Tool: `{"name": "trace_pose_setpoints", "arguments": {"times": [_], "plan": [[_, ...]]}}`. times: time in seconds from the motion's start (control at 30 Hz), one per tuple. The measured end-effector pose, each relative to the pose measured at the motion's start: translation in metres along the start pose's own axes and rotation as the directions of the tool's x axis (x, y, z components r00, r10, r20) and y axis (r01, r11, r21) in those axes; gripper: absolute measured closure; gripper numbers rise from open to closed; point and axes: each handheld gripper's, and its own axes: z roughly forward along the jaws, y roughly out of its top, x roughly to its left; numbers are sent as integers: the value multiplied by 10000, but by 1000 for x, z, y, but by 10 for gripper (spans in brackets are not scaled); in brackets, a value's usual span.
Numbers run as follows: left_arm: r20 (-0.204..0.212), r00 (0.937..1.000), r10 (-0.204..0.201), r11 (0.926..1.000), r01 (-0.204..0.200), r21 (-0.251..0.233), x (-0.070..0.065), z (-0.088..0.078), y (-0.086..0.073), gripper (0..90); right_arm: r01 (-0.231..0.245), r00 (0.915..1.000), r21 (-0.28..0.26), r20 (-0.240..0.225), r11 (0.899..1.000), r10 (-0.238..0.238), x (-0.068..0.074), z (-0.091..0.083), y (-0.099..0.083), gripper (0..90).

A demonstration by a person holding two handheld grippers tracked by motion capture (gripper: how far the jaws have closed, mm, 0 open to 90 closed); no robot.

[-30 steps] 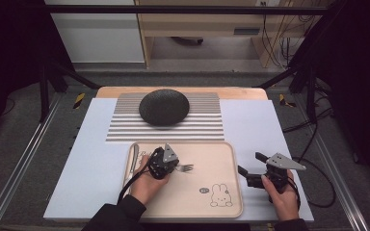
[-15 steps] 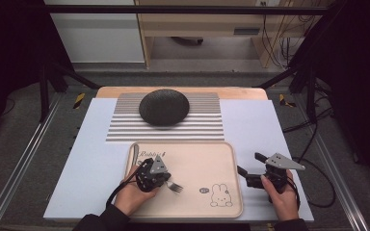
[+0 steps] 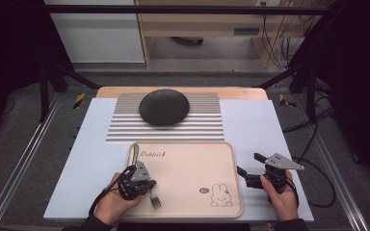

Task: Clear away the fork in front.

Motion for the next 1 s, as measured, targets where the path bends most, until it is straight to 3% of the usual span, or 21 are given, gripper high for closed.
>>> {"name": "trace_pose_setpoints", "arguments": {"times": [0.8,1.0], "plan": [[-345,9994,-86,9993,98,349,19,-19,-20,900,-53,10000,9,-20,10000,53,0,1,0,103],[-426,9989,215,9997,-210,134,17,-17,-18,900,-74,10000,-24,-16,10000,74,0,0,0,102]]}}
